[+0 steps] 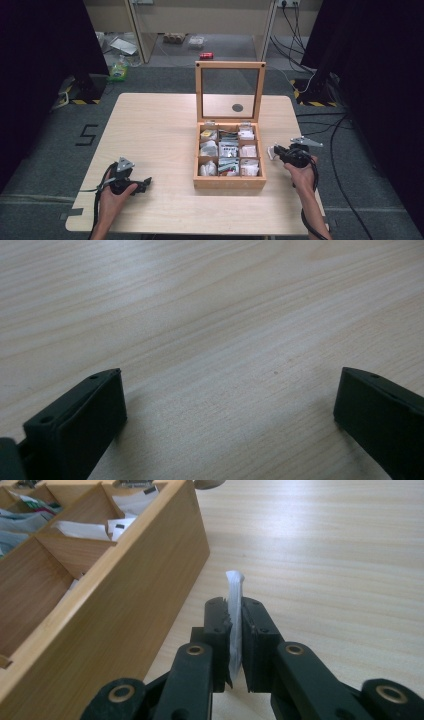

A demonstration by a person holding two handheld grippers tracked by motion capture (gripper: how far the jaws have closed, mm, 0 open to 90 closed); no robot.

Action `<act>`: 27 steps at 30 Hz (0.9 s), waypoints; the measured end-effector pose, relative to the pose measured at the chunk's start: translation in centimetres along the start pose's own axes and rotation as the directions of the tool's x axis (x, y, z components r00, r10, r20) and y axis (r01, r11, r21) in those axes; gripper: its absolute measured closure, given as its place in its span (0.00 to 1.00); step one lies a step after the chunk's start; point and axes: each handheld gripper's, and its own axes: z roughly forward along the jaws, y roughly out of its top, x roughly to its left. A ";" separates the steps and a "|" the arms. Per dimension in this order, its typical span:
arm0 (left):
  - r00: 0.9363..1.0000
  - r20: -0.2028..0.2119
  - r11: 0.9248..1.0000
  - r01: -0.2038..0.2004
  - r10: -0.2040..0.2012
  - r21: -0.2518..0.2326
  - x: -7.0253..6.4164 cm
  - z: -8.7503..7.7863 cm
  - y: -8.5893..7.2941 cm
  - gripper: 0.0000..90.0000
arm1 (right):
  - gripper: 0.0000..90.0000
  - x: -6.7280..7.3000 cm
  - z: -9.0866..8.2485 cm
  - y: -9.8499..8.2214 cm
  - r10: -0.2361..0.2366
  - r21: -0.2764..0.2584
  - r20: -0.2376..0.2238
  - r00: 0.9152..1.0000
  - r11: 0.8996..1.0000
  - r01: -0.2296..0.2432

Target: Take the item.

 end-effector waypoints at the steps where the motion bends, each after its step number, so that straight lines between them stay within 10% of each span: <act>1: 1.000 0.000 1.000 0.000 0.000 0.000 0.0 0.0 0.0 0.00 | 0.92 0.0 0.1 -0.1 0.004 0.006 0.003 1.000 1.000 -0.004; 27: 1.000 0.000 1.000 0.000 0.000 0.000 0.0 0.0 0.0 0.00 | 0.60 -0.6 -1.5 1.1 0.013 -0.043 0.048 0.999 0.999 -0.011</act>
